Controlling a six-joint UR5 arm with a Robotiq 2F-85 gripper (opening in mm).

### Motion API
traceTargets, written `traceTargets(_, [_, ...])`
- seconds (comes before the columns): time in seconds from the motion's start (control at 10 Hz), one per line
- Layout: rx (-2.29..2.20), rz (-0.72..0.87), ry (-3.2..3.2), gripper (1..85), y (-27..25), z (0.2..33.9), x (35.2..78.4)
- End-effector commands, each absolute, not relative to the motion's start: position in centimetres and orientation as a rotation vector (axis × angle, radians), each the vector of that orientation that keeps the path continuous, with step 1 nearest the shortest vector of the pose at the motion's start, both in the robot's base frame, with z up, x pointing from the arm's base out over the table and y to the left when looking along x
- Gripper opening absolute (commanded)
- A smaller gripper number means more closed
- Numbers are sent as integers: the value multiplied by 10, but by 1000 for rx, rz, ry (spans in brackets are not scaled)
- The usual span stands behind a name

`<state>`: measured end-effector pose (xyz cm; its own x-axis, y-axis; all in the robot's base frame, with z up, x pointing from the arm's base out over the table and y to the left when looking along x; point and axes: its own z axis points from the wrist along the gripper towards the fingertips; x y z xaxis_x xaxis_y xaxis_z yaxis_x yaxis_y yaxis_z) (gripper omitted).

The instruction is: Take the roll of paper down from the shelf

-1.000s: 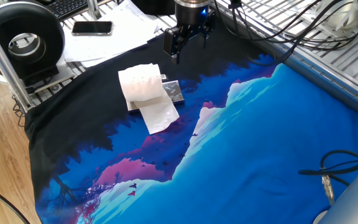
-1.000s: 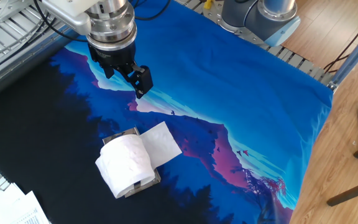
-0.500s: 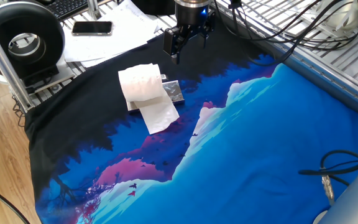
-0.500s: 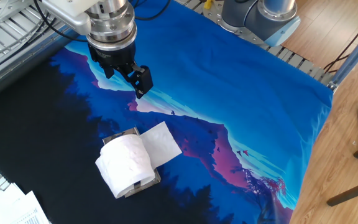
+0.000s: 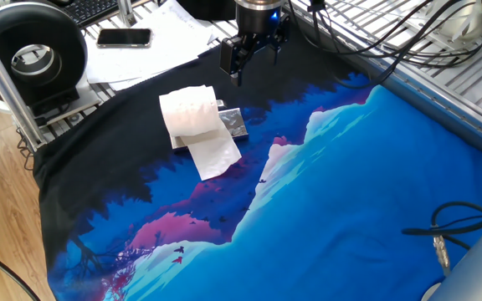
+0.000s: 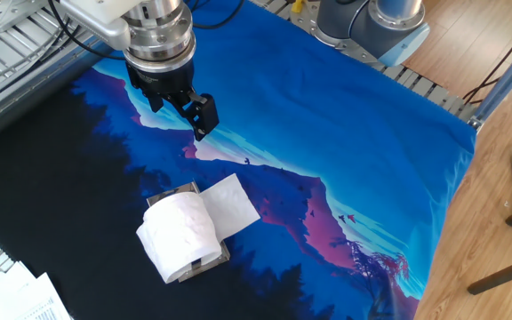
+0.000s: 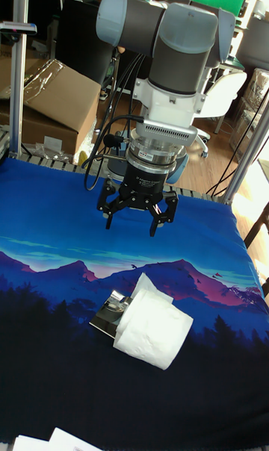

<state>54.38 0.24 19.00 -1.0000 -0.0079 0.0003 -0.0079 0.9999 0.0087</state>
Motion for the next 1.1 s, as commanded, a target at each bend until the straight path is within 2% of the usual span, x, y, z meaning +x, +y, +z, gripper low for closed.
traceTargets(0.0, [-13, -25, -3252, 23, 7, 191, 572])
traceTargets(0.3, [5, -6, -3249, 23, 5, 190, 571])
traceTargets(0.6, [286, 122, -3221, 23, -20, 192, 561])
traceTargets(0.8, [628, -35, -3220, 20, 5, 193, 565])
traceTargets(0.9, [821, 69, -3160, 40, -8, 192, 566])
traceTargets(1.0, [1004, 104, -3095, 200, -11, 193, 566])
